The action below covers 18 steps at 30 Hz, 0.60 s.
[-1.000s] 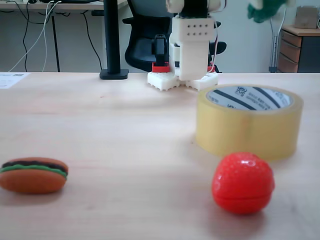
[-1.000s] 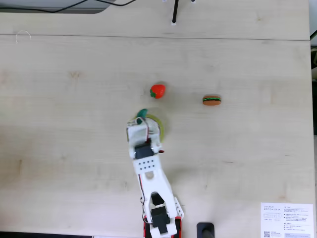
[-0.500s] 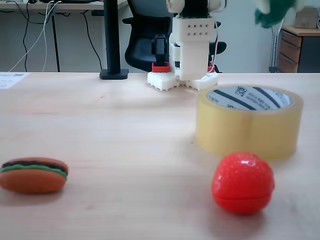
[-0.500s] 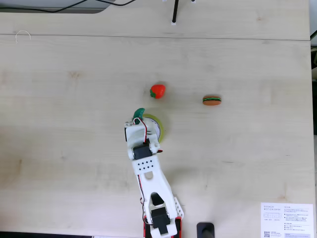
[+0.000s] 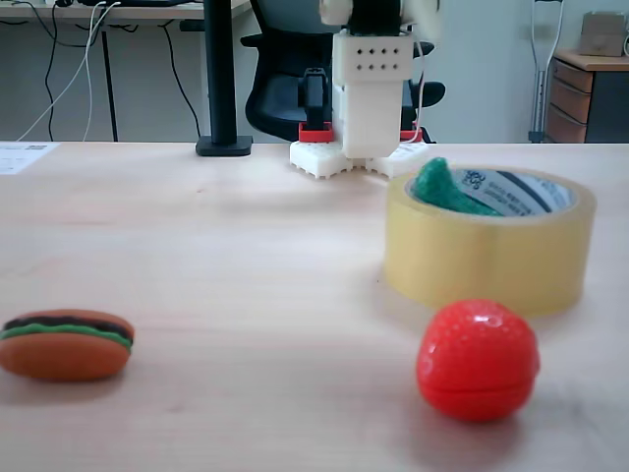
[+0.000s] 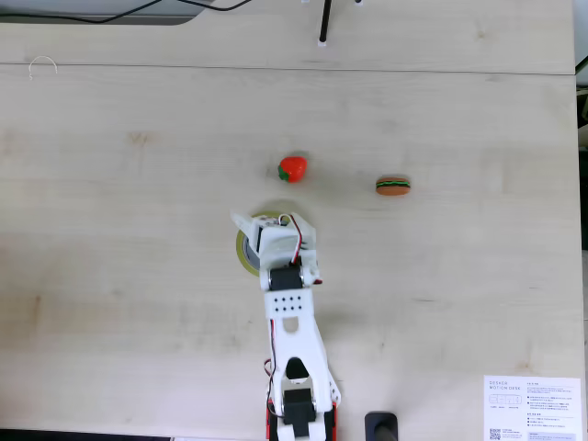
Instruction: Grasp a cucumber and put it in the hole.
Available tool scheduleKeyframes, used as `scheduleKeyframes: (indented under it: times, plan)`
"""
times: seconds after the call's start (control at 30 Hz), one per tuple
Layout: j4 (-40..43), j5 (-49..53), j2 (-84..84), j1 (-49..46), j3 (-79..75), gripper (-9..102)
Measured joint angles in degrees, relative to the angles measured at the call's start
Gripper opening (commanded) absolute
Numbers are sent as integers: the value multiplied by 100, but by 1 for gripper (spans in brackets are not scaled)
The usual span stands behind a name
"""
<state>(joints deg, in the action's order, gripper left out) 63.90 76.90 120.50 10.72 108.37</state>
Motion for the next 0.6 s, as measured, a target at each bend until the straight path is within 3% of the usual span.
scheduleKeyframes:
  times: [0.6]
  plan:
    - [0,0,2742,-141,2021,33]
